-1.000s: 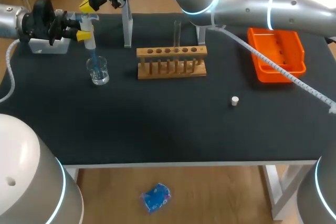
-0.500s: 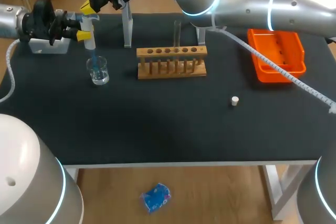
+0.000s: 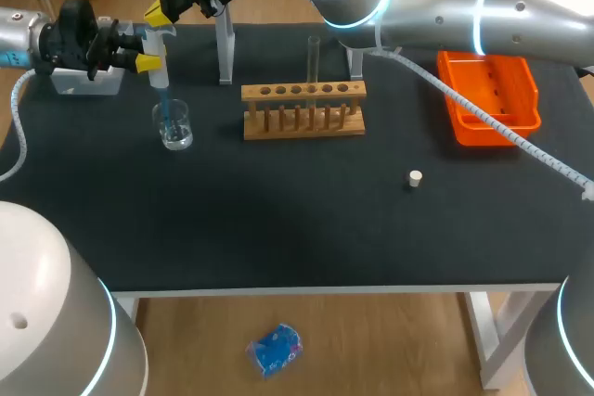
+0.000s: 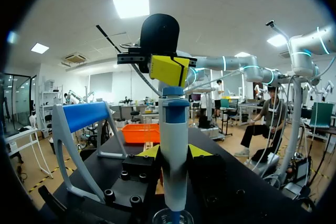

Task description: Invert the test tube, pick up the pipette, mount the tip to pipette, aspirate from beaker and dispense into the tube, eject the tip, return the pipette, and cap with the stopper.

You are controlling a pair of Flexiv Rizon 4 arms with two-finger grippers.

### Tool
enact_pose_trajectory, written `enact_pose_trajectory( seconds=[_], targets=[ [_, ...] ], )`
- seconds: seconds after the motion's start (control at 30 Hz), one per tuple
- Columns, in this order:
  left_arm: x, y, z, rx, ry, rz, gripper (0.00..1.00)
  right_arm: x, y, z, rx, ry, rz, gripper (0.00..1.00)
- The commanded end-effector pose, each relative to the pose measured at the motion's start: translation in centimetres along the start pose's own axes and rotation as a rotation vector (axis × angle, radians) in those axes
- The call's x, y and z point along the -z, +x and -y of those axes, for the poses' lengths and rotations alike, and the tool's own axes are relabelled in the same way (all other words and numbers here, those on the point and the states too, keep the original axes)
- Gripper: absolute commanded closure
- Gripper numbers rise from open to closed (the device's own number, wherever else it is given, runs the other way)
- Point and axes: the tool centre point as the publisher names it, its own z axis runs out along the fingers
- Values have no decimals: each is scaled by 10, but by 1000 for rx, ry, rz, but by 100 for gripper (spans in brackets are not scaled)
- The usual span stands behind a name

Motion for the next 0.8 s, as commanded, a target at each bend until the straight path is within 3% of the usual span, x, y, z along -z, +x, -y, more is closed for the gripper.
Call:
enact_pose_trajectory(
  seconds=[0.03,0.8],
  targets=[
    [-1,1,6,-2,0,-1,100,-4,-4,8,-2,0,-6,100],
    [-1,1,6,-2,0,-1,100,-2,-5,0,15,2,-8,100]
  ],
)
